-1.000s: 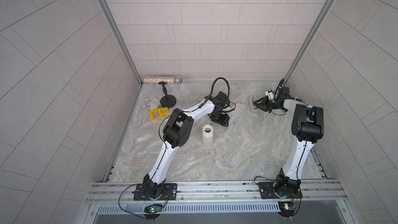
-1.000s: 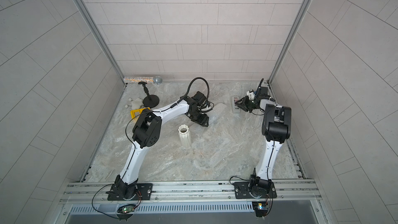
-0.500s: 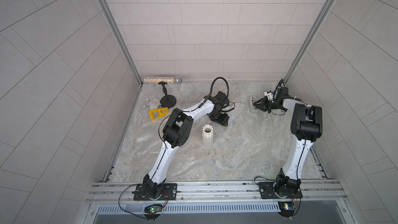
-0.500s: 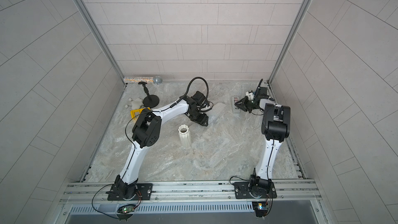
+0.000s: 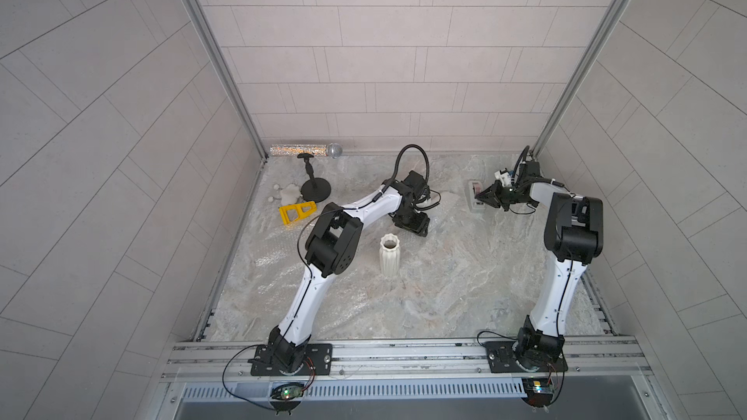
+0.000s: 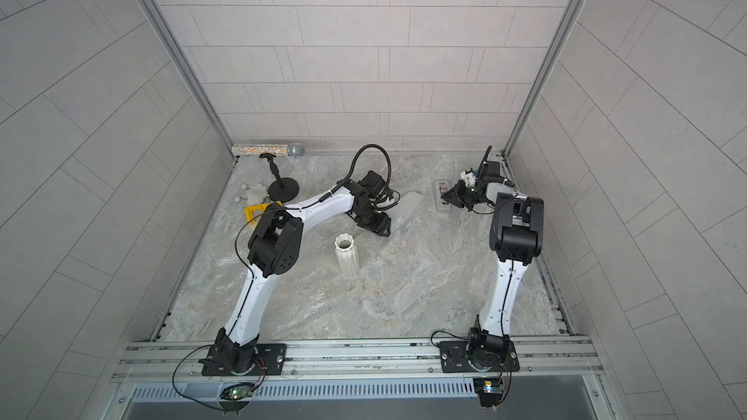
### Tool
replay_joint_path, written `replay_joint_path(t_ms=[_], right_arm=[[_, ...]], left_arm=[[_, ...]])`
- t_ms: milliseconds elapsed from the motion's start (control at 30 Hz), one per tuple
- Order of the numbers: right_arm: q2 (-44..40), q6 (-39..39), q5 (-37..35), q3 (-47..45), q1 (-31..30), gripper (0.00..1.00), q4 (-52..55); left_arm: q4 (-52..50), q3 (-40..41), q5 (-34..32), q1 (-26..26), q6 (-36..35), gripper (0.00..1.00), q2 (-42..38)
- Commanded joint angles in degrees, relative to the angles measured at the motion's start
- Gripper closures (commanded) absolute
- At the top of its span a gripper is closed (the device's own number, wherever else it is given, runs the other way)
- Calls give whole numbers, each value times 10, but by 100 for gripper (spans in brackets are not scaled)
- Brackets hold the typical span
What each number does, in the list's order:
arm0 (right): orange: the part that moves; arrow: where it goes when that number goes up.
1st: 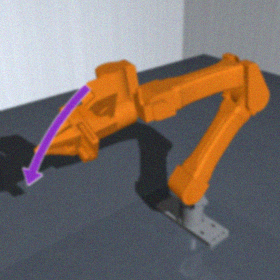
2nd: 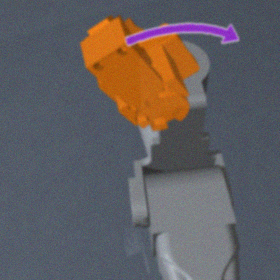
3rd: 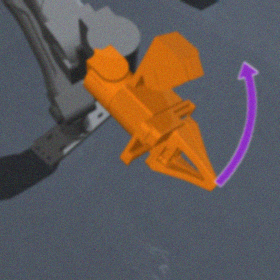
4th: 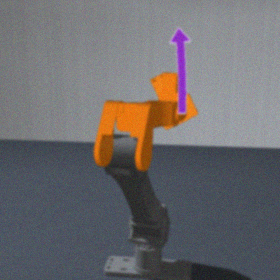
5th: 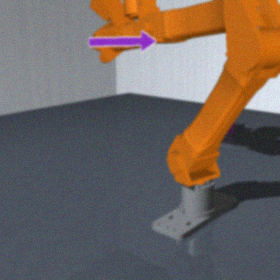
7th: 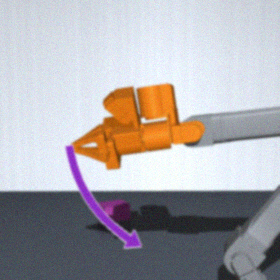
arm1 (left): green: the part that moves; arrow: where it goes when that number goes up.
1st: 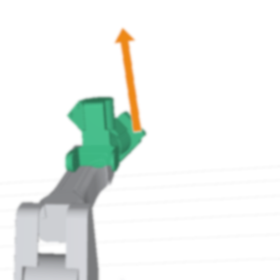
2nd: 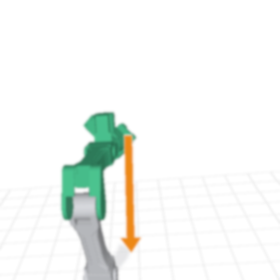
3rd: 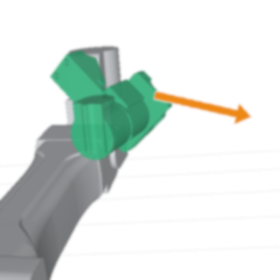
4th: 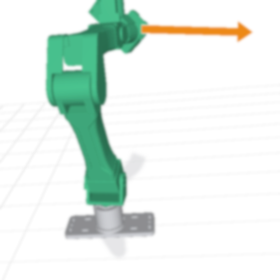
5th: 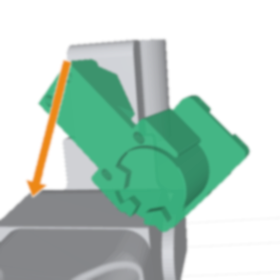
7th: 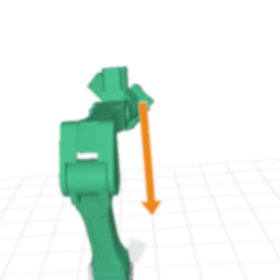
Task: Wrap vases in bubble wrap
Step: Tear off the tape using the Tape Cutter.
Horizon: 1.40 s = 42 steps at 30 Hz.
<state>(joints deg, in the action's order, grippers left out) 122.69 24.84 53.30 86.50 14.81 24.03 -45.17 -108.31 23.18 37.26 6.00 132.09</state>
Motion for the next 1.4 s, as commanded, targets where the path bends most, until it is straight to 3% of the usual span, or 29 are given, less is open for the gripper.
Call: replay_joint_path(t_ms=[0, 267, 767, 967, 1367], right_arm=[[5, 26, 13, -16, -4, 91, -29], [-33, 117, 42, -46, 2, 100, -122], [-83, 321, 80, -147, 13, 100, -366], [-101, 312, 67, -176, 15, 100, -360], [-154, 212, 28, -207, 10, 100, -223]], left_arm=[[-4, 9, -6, -7, 6, 61, -18], [-1, 13, -7, -8, 9, 61, -19], [4, 24, -19, -11, 17, 61, -26], [9, 31, -19, -13, 18, 61, -31], [15, 35, -17, -13, 26, 61, -32]])
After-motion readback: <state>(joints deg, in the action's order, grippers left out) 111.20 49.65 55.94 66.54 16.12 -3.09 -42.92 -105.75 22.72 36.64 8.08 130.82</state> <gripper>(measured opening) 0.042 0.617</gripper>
